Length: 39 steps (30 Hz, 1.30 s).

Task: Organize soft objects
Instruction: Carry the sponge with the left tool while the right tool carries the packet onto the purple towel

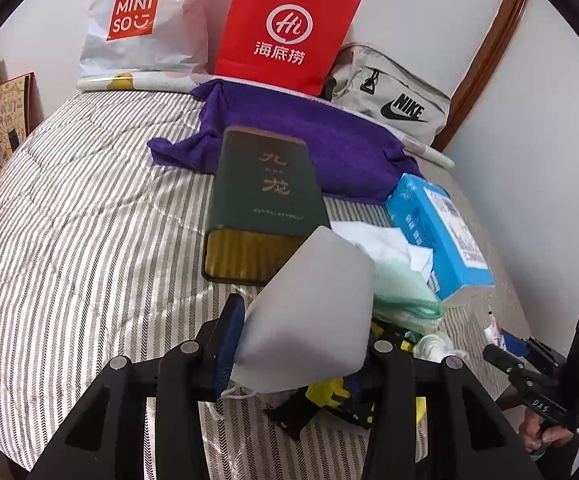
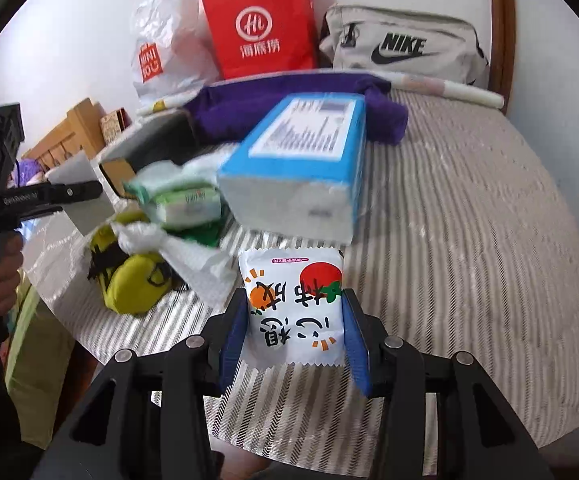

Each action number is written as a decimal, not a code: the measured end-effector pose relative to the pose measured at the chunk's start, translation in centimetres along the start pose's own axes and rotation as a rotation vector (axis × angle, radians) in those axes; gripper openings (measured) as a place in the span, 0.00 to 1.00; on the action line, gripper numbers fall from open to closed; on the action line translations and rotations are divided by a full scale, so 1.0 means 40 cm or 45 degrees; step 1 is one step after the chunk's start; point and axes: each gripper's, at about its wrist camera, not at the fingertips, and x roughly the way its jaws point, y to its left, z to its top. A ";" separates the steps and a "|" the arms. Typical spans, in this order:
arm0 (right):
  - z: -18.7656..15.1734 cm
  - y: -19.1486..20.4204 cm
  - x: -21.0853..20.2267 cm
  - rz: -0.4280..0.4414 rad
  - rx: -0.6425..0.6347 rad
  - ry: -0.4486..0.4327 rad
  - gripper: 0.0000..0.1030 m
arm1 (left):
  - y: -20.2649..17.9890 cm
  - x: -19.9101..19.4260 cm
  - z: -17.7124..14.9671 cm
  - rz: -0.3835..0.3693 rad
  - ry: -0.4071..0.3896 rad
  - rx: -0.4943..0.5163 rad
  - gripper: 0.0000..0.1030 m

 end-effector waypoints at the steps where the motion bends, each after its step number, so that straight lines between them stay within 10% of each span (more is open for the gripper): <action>1: 0.008 0.000 -0.008 0.003 -0.004 -0.009 0.44 | -0.001 -0.005 0.006 -0.005 -0.004 -0.003 0.40; 39: 0.424 -0.010 0.066 -0.031 -0.074 -0.072 0.46 | -0.011 0.026 0.353 -0.035 -0.039 -0.070 0.40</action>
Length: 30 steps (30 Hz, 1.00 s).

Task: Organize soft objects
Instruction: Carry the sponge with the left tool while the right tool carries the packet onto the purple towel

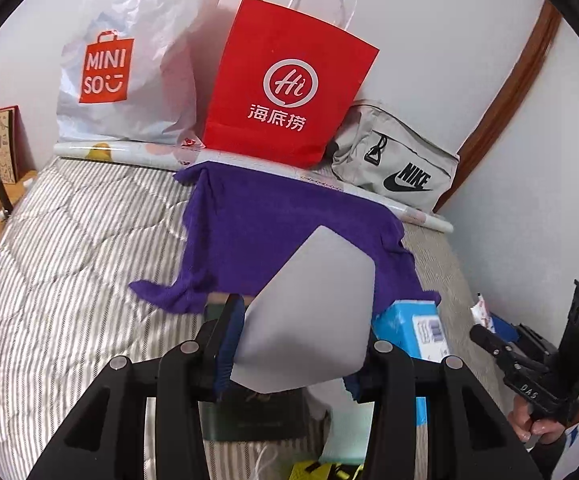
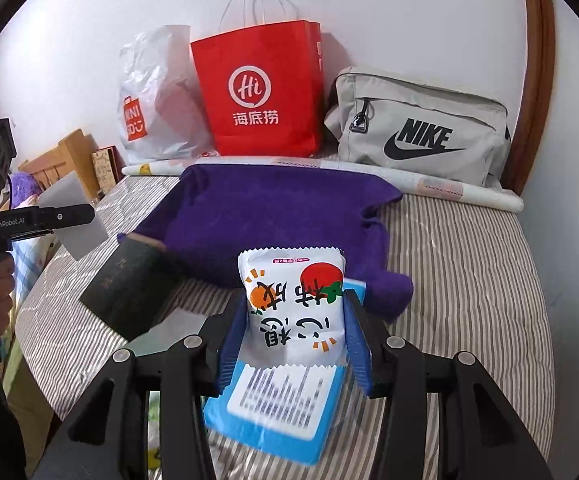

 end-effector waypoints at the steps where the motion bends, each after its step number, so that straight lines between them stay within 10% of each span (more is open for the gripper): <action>1: 0.011 -0.003 0.011 -0.002 0.002 0.002 0.46 | 0.000 0.008 0.009 -0.004 0.005 -0.006 0.40; 30: 0.127 -0.063 0.318 -0.013 -0.023 0.154 0.46 | 0.133 0.331 0.176 -0.024 0.218 -0.206 0.40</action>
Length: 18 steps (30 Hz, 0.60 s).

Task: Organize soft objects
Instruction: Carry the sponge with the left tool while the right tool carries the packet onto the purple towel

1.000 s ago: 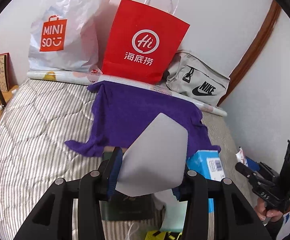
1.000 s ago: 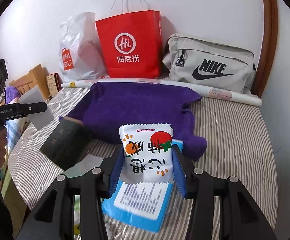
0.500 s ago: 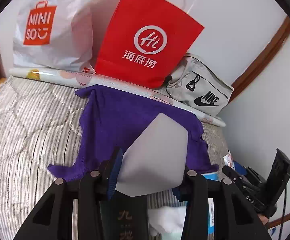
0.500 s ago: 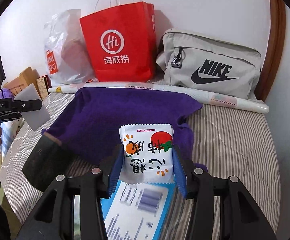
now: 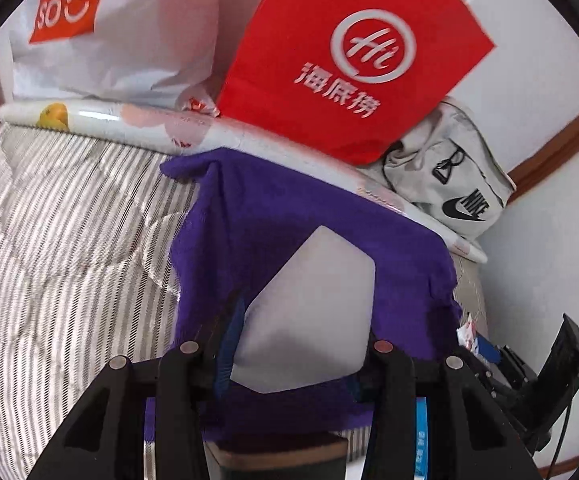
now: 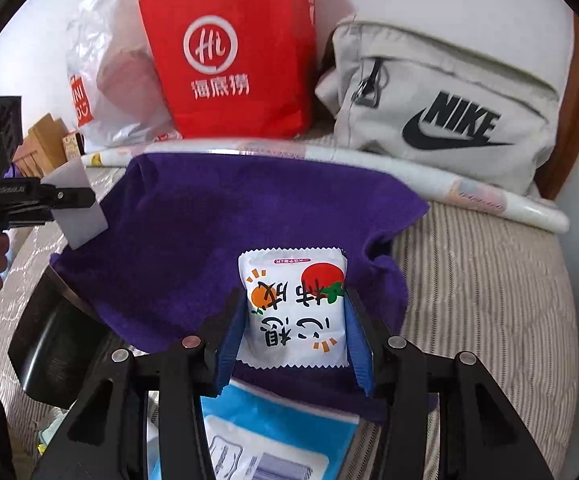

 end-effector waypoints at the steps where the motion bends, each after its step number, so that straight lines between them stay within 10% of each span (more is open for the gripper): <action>1: 0.001 0.001 0.012 0.004 -0.006 0.017 0.46 | 0.004 0.012 0.005 -0.001 0.013 -0.008 0.40; 18: 0.033 -0.027 0.108 -0.029 -0.006 0.179 0.47 | 0.003 0.113 0.049 0.056 0.088 0.007 0.42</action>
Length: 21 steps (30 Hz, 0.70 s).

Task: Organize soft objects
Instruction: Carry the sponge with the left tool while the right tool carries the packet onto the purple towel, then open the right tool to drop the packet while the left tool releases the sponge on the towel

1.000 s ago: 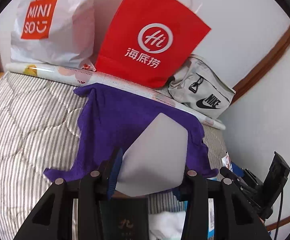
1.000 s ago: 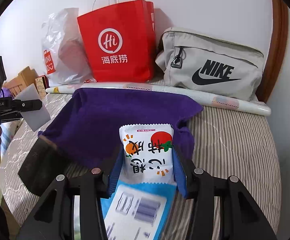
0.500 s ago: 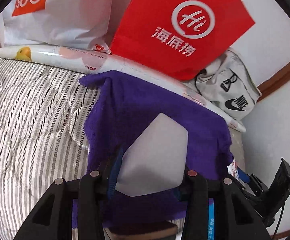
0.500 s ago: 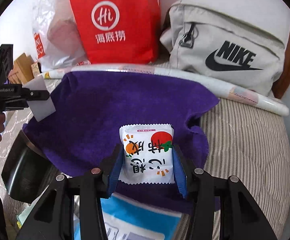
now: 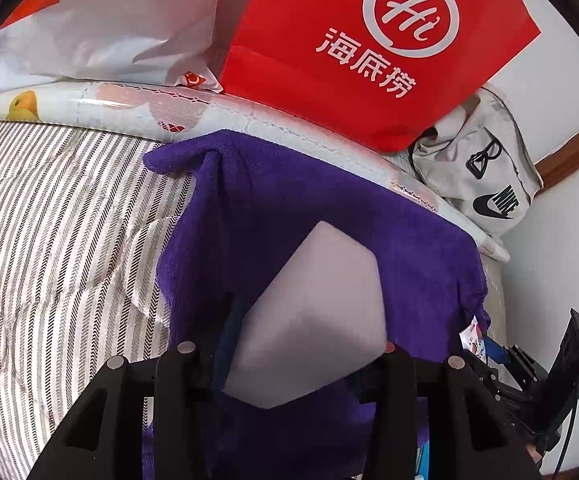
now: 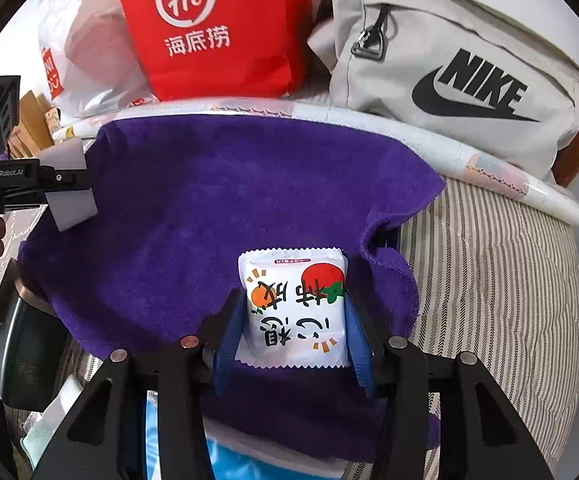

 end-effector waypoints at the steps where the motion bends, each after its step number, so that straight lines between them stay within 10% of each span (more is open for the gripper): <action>1: 0.003 -0.003 0.002 0.000 0.003 0.002 0.48 | -0.003 0.002 0.001 0.001 0.001 0.002 0.43; 21: 0.002 0.006 -0.060 0.056 0.038 -0.072 0.68 | -0.010 -0.107 -0.045 0.063 -0.046 0.072 0.61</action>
